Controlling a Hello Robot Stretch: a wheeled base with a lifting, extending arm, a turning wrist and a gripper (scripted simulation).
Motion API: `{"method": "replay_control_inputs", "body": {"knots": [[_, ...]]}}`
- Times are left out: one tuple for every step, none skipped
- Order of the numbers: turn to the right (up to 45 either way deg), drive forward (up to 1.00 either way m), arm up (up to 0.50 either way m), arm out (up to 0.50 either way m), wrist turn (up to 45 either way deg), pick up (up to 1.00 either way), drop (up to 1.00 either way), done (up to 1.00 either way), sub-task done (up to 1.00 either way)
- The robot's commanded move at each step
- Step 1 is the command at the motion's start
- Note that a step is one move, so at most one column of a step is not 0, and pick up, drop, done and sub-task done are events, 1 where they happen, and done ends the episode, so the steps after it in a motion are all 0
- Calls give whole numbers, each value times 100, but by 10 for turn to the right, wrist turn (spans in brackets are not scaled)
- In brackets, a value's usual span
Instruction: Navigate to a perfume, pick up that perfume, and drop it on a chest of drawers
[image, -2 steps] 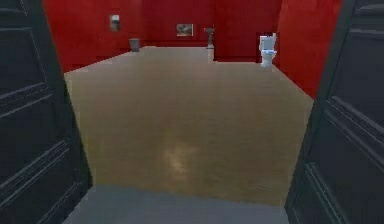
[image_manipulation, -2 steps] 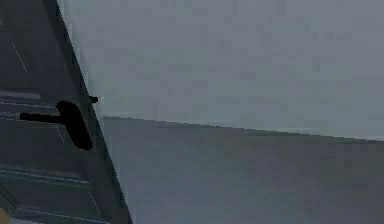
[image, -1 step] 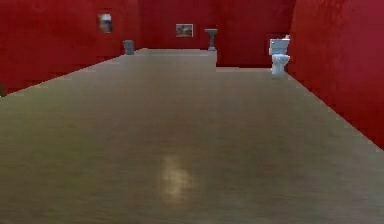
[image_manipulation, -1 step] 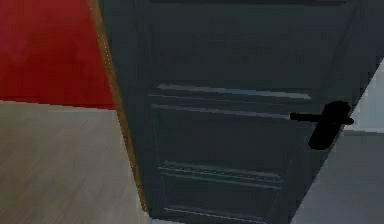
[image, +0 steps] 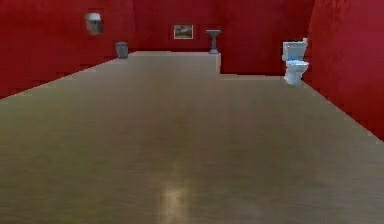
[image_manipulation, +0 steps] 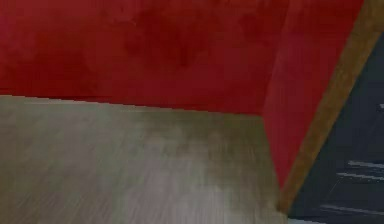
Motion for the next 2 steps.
{"method": "replay_control_inputs", "body": {"knots": [[0, 100, 0, 0, 0, 0, 0, 0, 0], [30, 0, 0, 0, 0, 0, 0, 0, 0]]}}
